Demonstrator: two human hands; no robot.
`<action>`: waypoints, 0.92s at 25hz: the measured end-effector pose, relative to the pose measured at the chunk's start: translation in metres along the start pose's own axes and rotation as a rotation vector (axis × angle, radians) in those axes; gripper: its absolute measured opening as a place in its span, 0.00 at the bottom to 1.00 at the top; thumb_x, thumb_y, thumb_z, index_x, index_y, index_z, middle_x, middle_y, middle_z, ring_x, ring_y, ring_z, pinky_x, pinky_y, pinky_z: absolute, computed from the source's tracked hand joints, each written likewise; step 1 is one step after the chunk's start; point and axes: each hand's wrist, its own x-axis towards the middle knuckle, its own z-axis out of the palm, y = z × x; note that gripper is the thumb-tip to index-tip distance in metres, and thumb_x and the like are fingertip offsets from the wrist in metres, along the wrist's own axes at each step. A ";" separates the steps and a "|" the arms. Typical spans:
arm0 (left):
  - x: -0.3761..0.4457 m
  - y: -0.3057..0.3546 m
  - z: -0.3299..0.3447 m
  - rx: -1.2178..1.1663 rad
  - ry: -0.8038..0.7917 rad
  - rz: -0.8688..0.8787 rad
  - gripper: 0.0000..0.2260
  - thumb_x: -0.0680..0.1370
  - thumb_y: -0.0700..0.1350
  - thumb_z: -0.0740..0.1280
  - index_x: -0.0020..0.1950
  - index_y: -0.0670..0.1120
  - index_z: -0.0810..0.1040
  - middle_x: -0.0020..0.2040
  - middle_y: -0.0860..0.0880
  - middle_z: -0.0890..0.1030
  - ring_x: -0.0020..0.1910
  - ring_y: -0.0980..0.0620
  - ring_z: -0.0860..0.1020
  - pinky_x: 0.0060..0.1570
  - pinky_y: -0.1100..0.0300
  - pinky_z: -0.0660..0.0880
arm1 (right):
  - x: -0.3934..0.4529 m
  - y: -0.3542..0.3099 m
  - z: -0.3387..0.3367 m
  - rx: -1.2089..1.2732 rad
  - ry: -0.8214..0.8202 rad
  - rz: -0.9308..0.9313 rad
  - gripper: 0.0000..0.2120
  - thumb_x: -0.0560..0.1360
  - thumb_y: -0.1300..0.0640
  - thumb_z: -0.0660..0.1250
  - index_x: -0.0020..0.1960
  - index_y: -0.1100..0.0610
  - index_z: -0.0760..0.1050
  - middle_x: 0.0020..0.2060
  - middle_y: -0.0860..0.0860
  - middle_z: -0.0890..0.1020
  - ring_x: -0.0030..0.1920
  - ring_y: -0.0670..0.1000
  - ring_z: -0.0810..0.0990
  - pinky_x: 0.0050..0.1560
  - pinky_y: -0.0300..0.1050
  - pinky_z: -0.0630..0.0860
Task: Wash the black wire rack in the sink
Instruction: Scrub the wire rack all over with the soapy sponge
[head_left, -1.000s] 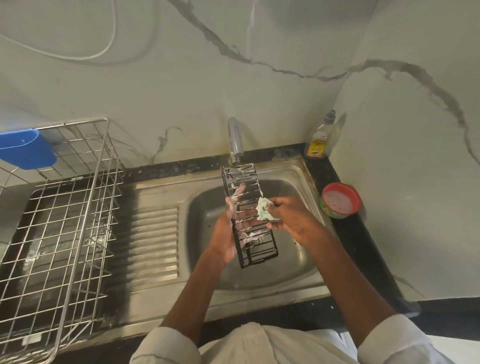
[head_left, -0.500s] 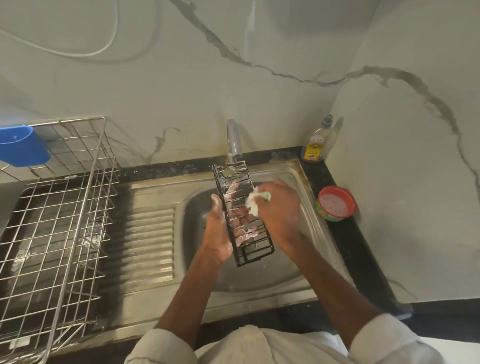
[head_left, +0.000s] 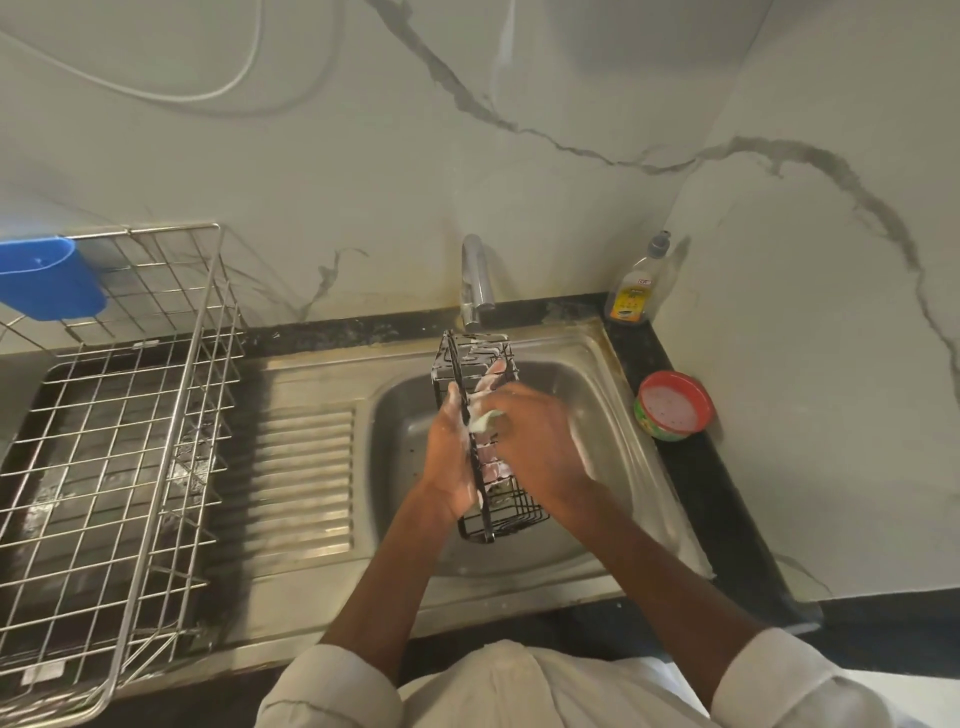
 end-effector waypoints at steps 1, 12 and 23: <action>-0.002 0.001 0.002 0.003 0.012 -0.006 0.30 0.87 0.66 0.49 0.73 0.48 0.79 0.48 0.45 0.87 0.40 0.51 0.86 0.36 0.57 0.82 | -0.002 0.000 0.001 0.030 -0.003 -0.026 0.15 0.73 0.71 0.71 0.53 0.55 0.86 0.50 0.49 0.84 0.46 0.46 0.82 0.47 0.36 0.80; -0.014 0.005 -0.009 0.053 0.110 0.044 0.30 0.85 0.65 0.56 0.67 0.42 0.81 0.52 0.39 0.86 0.43 0.42 0.87 0.36 0.53 0.82 | 0.004 -0.016 -0.013 0.231 0.173 0.123 0.12 0.76 0.67 0.72 0.57 0.56 0.85 0.50 0.48 0.86 0.40 0.36 0.80 0.42 0.24 0.75; -0.013 -0.002 -0.006 -0.169 0.188 -0.001 0.25 0.84 0.59 0.60 0.72 0.42 0.77 0.52 0.40 0.83 0.37 0.42 0.85 0.33 0.53 0.82 | -0.005 -0.007 -0.016 0.252 -0.381 0.223 0.11 0.73 0.67 0.74 0.52 0.56 0.86 0.45 0.52 0.88 0.41 0.50 0.87 0.43 0.49 0.86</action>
